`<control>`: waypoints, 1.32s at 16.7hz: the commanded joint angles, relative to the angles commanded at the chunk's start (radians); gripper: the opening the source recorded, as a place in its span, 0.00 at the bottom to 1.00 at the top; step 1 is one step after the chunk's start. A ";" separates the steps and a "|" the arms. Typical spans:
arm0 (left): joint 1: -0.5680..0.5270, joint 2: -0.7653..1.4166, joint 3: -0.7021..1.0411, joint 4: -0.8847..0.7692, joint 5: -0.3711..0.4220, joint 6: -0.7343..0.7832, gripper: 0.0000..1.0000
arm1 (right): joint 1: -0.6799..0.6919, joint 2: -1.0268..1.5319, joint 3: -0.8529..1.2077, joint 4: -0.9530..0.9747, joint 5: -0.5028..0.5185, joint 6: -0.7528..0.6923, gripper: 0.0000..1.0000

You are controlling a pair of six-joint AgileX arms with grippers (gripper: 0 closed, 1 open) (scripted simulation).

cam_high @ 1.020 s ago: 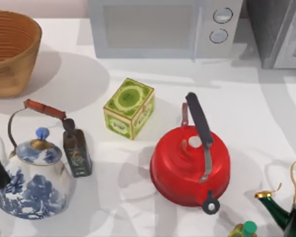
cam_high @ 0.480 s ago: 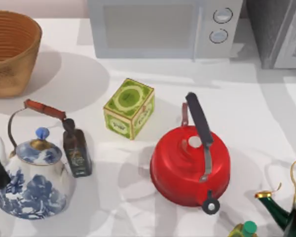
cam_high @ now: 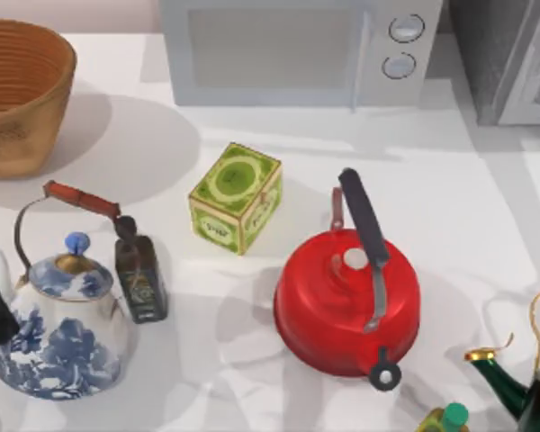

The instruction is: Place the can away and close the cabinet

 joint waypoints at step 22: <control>0.000 0.000 0.000 0.000 0.000 0.000 1.00 | -0.033 0.328 0.449 -0.109 -0.046 0.009 0.68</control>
